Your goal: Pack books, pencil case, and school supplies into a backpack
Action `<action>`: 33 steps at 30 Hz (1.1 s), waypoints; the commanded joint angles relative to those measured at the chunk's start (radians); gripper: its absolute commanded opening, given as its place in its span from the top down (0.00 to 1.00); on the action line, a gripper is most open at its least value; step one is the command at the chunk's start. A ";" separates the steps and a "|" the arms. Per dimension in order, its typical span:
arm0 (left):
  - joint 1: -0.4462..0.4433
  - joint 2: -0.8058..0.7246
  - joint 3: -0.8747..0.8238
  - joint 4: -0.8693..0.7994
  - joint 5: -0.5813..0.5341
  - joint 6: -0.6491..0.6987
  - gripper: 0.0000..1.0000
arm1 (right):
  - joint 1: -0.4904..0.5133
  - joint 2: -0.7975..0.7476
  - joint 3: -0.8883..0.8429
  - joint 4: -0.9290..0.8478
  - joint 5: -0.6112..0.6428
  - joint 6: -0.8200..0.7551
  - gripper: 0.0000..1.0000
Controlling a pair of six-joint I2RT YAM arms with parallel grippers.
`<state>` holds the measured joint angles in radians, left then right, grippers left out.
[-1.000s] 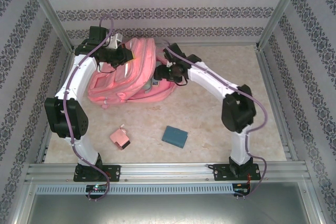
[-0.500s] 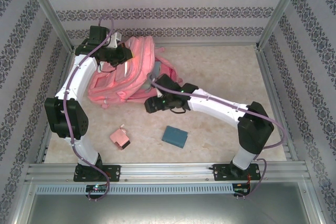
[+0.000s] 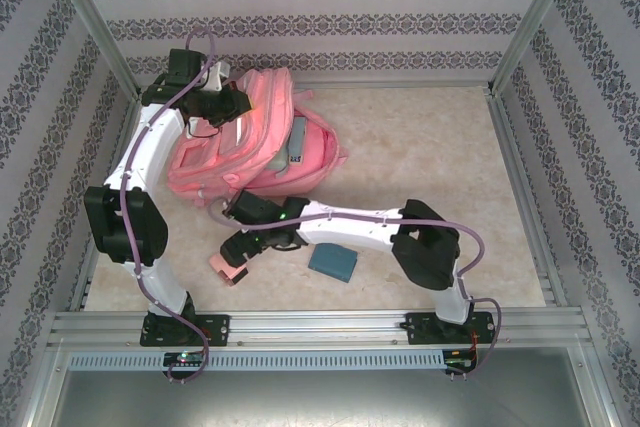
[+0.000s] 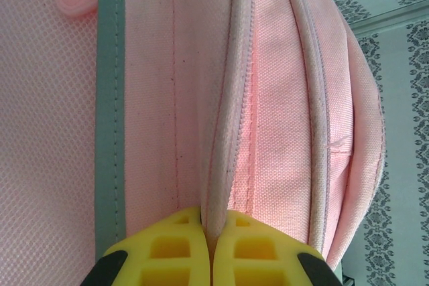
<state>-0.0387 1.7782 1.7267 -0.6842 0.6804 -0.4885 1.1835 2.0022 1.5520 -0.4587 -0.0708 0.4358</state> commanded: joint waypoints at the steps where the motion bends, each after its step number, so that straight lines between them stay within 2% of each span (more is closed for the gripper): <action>1: 0.030 0.007 0.023 0.074 0.004 -0.018 1.00 | 0.034 0.041 0.042 -0.001 0.011 -0.023 0.08; 10: 0.031 0.007 0.009 0.080 0.014 -0.021 1.00 | 0.081 0.146 0.128 -0.046 0.003 -0.024 0.08; 21: 0.031 -0.016 -0.019 0.072 0.013 -0.010 1.00 | 0.084 0.236 0.181 -0.075 0.005 0.007 0.23; 26: 0.031 -0.014 -0.016 0.071 0.018 -0.012 1.00 | 0.081 0.193 0.147 -0.065 0.034 0.008 0.36; 33: 0.031 -0.013 -0.017 0.074 0.023 -0.018 1.00 | 0.049 0.066 0.056 -0.047 0.081 0.039 0.38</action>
<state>-0.0315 1.7855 1.7107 -0.6643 0.7082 -0.5056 1.2488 2.1689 1.6402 -0.5049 -0.0391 0.4492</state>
